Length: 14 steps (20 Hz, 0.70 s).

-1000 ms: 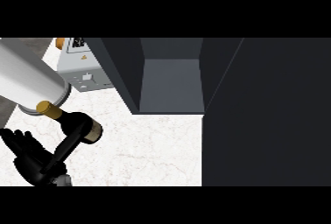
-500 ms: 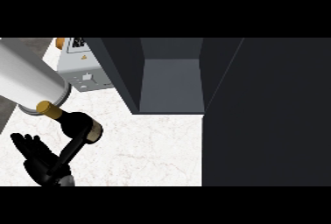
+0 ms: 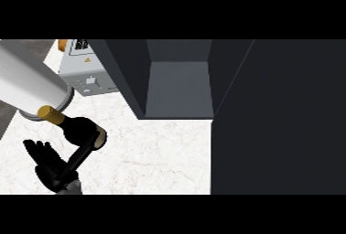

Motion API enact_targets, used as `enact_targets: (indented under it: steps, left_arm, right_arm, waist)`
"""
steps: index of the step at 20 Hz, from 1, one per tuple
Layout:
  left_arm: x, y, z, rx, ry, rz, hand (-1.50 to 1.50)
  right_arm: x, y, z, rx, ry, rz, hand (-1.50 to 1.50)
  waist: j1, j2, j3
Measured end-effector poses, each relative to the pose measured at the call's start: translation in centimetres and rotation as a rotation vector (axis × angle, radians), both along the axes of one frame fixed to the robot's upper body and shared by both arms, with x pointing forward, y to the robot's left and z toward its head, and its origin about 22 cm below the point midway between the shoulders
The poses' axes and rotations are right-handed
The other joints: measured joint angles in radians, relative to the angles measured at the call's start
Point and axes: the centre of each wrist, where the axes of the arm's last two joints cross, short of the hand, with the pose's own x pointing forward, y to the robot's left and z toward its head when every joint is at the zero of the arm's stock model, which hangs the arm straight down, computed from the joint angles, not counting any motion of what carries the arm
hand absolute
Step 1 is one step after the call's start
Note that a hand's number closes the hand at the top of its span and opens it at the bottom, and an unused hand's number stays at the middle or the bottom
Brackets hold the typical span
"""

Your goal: Pick up the wine, place it into the cabinet and close the cabinet

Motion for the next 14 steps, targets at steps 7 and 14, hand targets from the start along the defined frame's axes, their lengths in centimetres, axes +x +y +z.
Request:
enact_targets:
  steps: [7, 14]
  left_arm:
    - [0.2, -0.2, -2.5, -0.018, 0.0, -0.003, -1.5]
    - [0.9, -0.4, -4.4, -0.059, -0.049, 0.008, -1.5]
  right_arm:
    - [0.0, -0.5, -0.1, -0.013, -0.003, -0.013, -1.5]
    - [0.1, -0.9, 0.3, -0.026, -0.014, -0.018, -1.5]
  waist:
    - [-0.001, 0.0, 0.0]
    - [-0.002, 0.001, 0.0]
